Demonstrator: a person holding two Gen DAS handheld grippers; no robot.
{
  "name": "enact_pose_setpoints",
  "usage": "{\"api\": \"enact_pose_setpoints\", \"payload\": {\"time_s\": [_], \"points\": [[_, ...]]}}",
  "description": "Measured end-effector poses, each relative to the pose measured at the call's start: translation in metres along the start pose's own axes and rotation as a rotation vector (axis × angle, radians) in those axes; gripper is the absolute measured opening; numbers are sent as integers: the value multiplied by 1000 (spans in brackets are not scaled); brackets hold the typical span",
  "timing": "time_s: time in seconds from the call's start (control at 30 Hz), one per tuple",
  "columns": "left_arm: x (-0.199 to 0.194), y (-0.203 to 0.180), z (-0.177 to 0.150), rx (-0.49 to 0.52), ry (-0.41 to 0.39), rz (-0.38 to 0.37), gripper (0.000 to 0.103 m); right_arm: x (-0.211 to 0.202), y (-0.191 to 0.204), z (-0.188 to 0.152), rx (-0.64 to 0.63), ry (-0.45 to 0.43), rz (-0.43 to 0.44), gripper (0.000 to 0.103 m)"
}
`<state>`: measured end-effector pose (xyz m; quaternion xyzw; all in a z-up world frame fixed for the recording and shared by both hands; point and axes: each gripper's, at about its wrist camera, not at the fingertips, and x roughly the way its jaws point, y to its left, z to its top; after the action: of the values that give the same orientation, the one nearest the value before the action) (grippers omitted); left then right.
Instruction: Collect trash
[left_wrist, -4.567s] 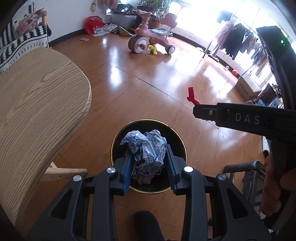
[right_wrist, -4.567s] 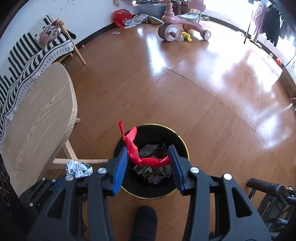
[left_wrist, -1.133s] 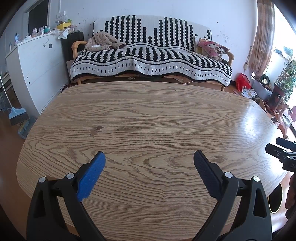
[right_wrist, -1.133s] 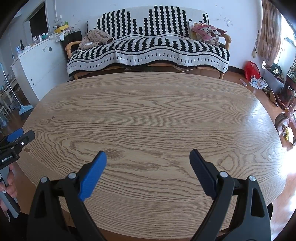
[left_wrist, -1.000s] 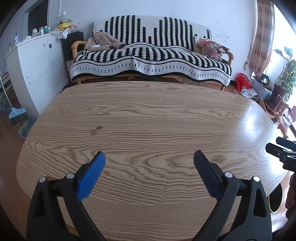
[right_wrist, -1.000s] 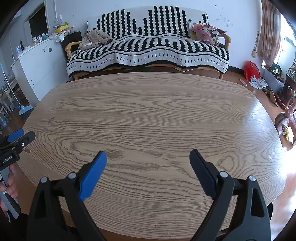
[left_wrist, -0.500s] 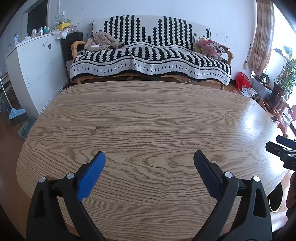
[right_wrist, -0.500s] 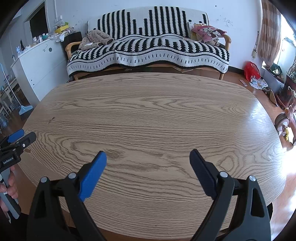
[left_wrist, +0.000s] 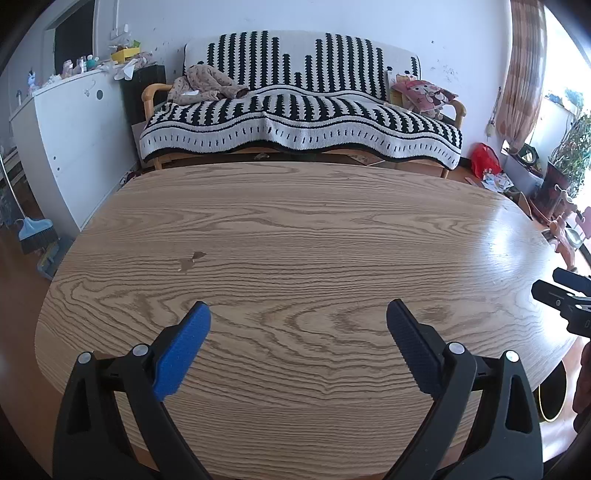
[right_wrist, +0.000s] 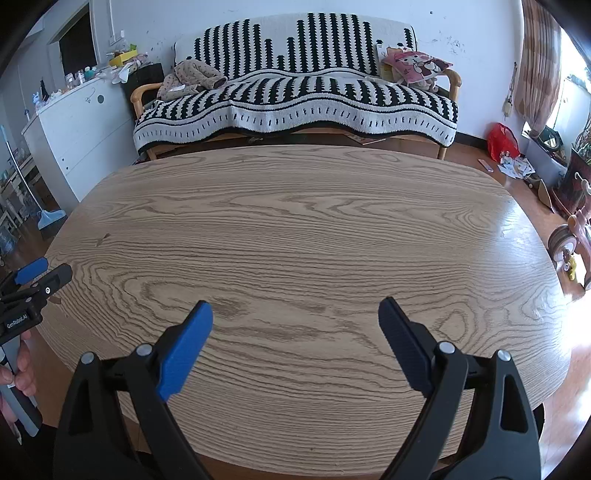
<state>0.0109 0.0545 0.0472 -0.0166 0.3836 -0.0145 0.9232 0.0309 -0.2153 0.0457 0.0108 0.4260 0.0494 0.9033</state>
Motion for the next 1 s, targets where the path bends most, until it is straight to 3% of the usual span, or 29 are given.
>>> {"api": "enact_pose_setpoints", "payload": {"time_s": [1.0], "points": [[3,1,2,35,-16,12,93,-2,1,0,-3,1,-2,88]]}}
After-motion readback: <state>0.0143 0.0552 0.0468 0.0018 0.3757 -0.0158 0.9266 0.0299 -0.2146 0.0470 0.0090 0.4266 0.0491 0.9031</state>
